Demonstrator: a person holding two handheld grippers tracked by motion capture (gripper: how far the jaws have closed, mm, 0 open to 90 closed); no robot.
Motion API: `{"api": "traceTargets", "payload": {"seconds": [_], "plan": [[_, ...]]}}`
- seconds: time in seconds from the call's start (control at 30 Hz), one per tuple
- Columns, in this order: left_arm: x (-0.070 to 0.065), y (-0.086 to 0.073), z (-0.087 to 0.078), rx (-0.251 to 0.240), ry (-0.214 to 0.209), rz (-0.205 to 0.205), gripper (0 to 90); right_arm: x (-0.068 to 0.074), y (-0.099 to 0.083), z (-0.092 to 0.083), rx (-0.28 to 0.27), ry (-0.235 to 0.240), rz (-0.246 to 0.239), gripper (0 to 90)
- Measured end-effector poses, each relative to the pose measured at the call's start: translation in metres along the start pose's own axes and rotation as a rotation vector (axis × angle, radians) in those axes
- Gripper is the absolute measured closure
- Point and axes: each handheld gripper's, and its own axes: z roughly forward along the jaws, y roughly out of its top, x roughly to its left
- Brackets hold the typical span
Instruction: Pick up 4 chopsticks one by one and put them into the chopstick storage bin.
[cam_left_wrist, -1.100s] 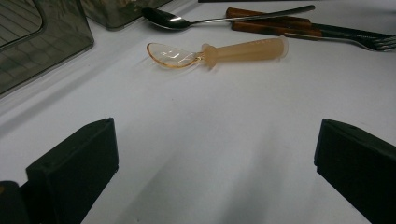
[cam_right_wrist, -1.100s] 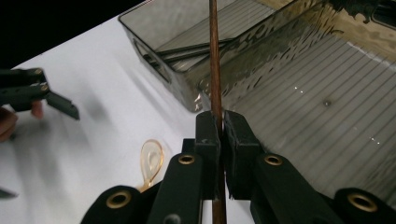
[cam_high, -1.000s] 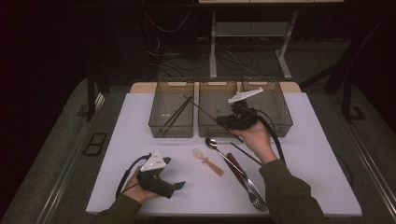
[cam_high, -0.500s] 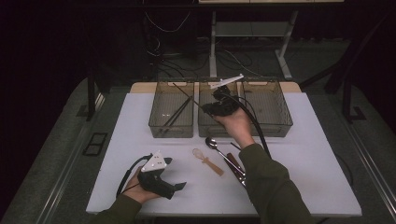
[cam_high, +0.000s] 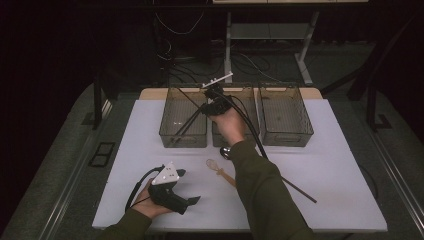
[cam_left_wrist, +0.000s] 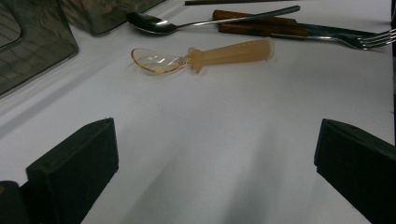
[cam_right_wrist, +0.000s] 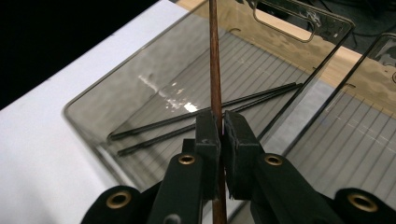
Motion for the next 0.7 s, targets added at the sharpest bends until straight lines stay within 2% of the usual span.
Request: {"api": "traceTargets", "payload": {"seconds": [0.17, 0.3, 0.43, 0.53, 0.7], "plan": [[-0.001, 0.000, 0.000, -0.002, -0.008, 0.004, 0.0, 0.003, 0.012, 0.020, 0.030, -0.041, 0.022, 85.0], [-0.001, 0.001, 0.000, -0.004, -0.013, 0.007, 0.0, 0.003, 0.018, 0.034, 0.050, -0.052, 0.048, 85.0], [-0.001, 0.001, 0.000, -0.006, -0.016, 0.006, 0.0, 0.005, 0.020, 0.048, 0.075, -0.055, 0.044, 84.9], [-0.001, 0.001, 0.000, -0.008, -0.017, 0.007, 0.0, 0.006, 0.020, 0.055, 0.083, -0.051, 0.055, 84.9], [-0.001, 0.002, 0.000, -0.005, -0.019, 0.011, 0.0, 0.010, 0.019, 0.064, 0.089, -0.041, 0.044, 84.8]]}}
